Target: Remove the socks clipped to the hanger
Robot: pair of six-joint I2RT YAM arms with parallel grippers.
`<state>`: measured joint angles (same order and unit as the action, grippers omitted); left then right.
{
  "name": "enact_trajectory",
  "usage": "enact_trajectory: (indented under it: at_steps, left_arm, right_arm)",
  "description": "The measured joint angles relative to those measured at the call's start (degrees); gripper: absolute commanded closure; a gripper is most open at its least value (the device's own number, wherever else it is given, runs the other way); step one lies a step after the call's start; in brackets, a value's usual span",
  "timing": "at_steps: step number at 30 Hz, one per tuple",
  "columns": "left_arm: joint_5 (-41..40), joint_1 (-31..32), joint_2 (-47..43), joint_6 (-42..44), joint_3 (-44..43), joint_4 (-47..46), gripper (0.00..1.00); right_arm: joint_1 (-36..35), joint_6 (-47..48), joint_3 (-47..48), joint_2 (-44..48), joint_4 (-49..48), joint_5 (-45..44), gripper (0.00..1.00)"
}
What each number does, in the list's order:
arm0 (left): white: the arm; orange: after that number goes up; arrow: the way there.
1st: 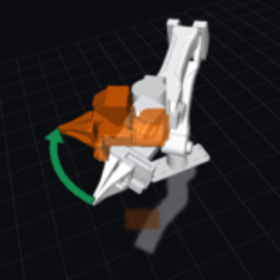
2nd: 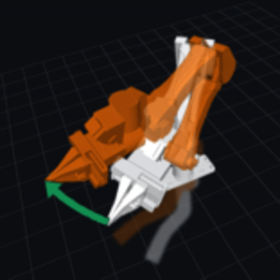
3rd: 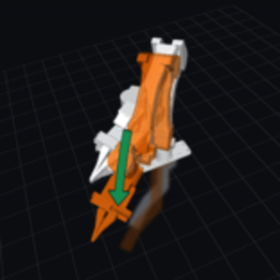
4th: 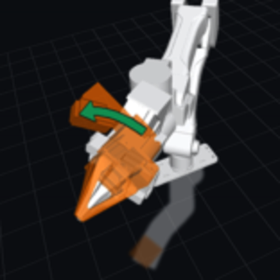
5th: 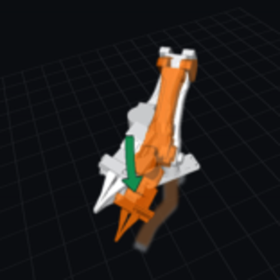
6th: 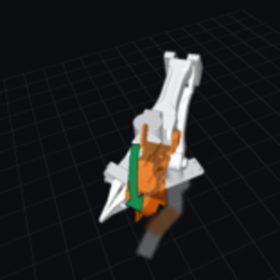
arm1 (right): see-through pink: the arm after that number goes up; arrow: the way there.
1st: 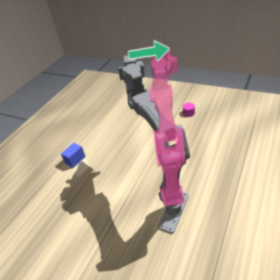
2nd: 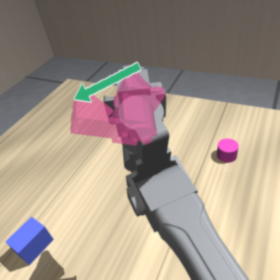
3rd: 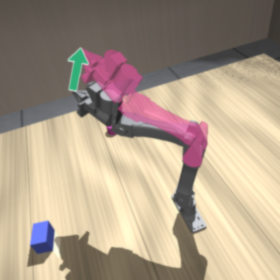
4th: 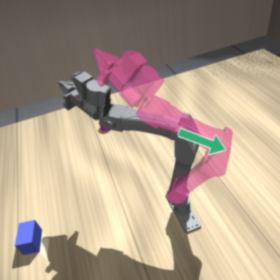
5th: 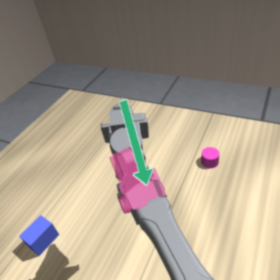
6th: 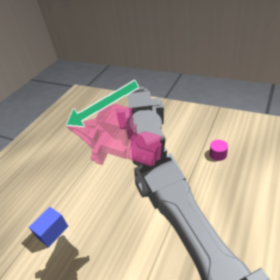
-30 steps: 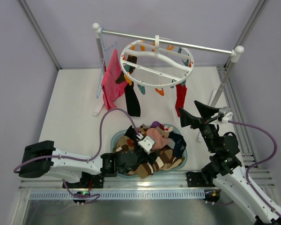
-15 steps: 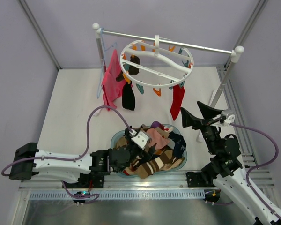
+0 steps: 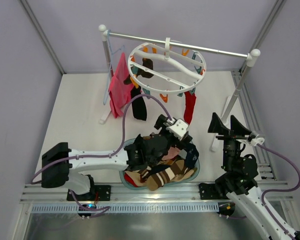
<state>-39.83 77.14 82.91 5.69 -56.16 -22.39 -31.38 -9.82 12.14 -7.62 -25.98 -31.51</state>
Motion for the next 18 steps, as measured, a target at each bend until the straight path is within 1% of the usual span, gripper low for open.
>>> enact_trajectory:
  at_steps: [4, 9, 14, 18]
  left_arm:
    - [5.18, -4.39, 5.64, 0.11, -2.19, -2.64, 0.0]
    - [10.84, -7.76, 12.31, -0.52, -5.31, -5.86, 0.01]
    - [13.09, -9.07, 16.26, -0.46, -6.78, -10.08, 0.0]
    - [13.92, -10.23, 20.48, -0.55, -10.23, -12.87, 0.0]
  right_arm:
    - [0.0, 0.52, -1.86, 3.02, -1.01, -4.09, 0.0]
    - [0.0, 0.7, -2.78, 4.92, -1.44, -6.12, 0.0]
    - [0.0, 0.7, -2.78, 4.98, -1.49, -6.32, 0.0]
    - [0.0, 0.72, -2.78, 4.96, -1.49, -6.16, 0.0]
